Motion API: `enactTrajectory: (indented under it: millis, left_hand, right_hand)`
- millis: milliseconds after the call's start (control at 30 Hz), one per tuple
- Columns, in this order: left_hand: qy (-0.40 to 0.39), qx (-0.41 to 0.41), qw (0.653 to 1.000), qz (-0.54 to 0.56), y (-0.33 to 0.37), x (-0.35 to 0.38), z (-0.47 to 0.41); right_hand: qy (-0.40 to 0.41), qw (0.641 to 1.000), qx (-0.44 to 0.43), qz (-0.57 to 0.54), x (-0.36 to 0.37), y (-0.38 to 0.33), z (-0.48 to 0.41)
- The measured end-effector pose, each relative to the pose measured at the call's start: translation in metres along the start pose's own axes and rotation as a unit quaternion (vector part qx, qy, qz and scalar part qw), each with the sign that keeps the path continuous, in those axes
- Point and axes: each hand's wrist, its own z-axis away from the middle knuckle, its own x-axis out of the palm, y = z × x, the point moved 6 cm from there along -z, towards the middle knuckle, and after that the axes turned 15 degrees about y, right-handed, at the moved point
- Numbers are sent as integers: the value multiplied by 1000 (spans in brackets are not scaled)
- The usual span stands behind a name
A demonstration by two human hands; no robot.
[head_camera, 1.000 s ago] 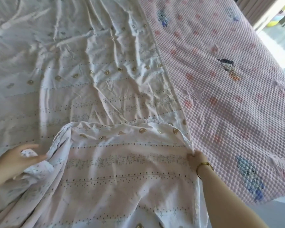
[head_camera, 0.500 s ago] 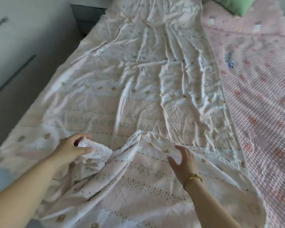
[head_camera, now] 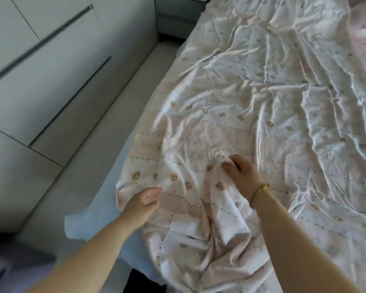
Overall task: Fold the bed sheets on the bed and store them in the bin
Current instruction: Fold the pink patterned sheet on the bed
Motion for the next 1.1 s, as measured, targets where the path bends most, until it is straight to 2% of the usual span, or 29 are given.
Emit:
enactTrajectory:
  millis: [33, 100, 200, 267, 333, 400, 500, 600, 667, 733, 767, 933, 1100]
  left_hand:
    - [-33, 10, 996, -86, -18, -5, -8]
    - [-106, 68, 964, -236, -39, 4, -16]
    - [-165, 126, 909, -362, -59, 21, -20]
    - [-161, 176, 866, -439, -70, 27, -25]
    - [-121, 211, 843, -479, -74, 23, -33]
    - [-104, 204, 848, -478, -77, 18, -40]
    - [-126, 210, 856, -456, -74, 23, -48]
    - [-205, 170, 867, -422, -67, 44, -49]
    - [-259, 138, 857, -424, -65, 53, -46]
    - [-293, 131, 848, -421, -63, 49, -40]
    - [-296, 134, 857, -400, -66, 42, -38]
    - [-210, 136, 896, -368, -89, -60, -29]
    - [-99, 35, 901, -422, -167, -169, -7]
  right_hand:
    - [24, 1000, 1, -1, 3, -2, -6]
    - [69, 998, -1, 0, -2, -4, -15]
    - [117, 993, -12, 15, -12, -10, -23]
    - [135, 990, -20, 20, -18, -15, -30]
    - [142, 989, -26, 22, -22, -19, -38]
    - [142, 989, -31, 37, -20, -22, -46]
    - [129, 989, -37, 62, -10, -26, -55]
    - [106, 989, -40, 94, 4, -24, -59]
    - [106, 988, -38, 109, 10, -25, -63]
    - [123, 984, -33, 123, 10, -26, -67]
    - [128, 983, -30, 128, 11, -27, -70]
    - [143, 981, -34, 125, 15, -48, -89]
    - [110, 979, -73, 153, 56, -91, -112]
